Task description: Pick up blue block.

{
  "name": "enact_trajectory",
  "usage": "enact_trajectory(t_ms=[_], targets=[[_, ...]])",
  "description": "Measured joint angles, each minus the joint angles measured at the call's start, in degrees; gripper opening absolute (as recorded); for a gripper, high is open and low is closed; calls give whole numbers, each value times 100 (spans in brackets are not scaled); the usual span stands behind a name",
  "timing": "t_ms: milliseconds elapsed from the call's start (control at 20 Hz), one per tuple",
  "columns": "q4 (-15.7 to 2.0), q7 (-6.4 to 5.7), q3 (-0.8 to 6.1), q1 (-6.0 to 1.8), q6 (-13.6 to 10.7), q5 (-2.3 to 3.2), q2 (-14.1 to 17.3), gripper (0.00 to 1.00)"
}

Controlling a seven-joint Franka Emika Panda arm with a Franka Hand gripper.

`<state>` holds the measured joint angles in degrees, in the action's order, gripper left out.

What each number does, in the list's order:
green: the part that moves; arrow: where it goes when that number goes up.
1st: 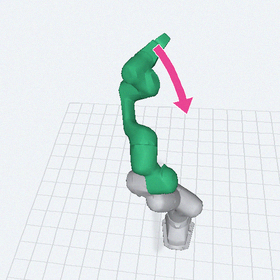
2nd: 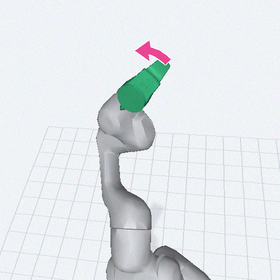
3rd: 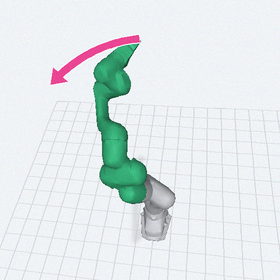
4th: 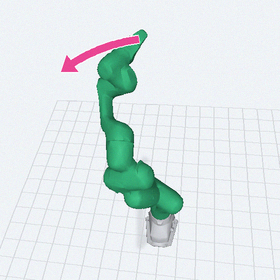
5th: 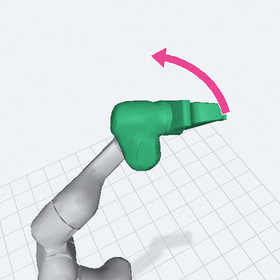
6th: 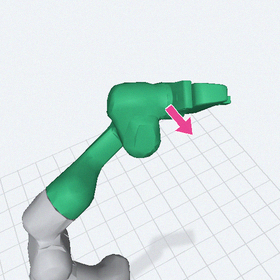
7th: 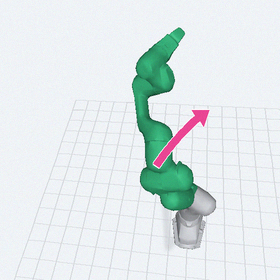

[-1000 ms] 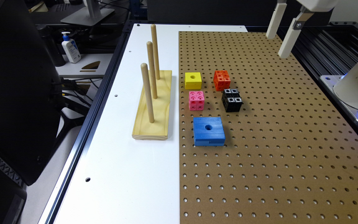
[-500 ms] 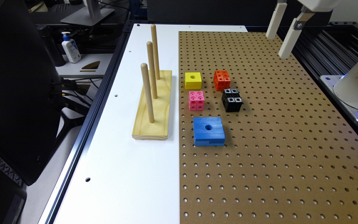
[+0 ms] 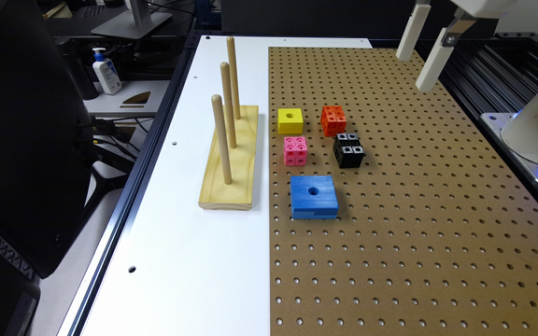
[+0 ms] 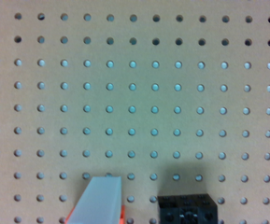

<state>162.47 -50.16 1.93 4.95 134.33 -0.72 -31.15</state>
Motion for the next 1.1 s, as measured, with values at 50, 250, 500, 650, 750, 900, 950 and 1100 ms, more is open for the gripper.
enact_trajectory(t_ms=[50, 250, 500, 650, 750, 900, 950, 1100], targets=[[-56, -27, 11, 13, 29, 0, 87, 100], [-281, -72, 31, 47, 153, -1, 453, 100], [-483, -88, 57, 52, 185, -8, 722, 100], [-715, -191, 152, 71, 187, -25, 959, 100], [-853, -273, 220, 86, 187, -31, 1090, 100], [-1143, -417, 338, 131, 198, -58, 1375, 100], [-1251, -476, 390, 141, 201, -67, 1484, 100], [-1631, -641, 544, 148, 202, -71, 1901, 100]])
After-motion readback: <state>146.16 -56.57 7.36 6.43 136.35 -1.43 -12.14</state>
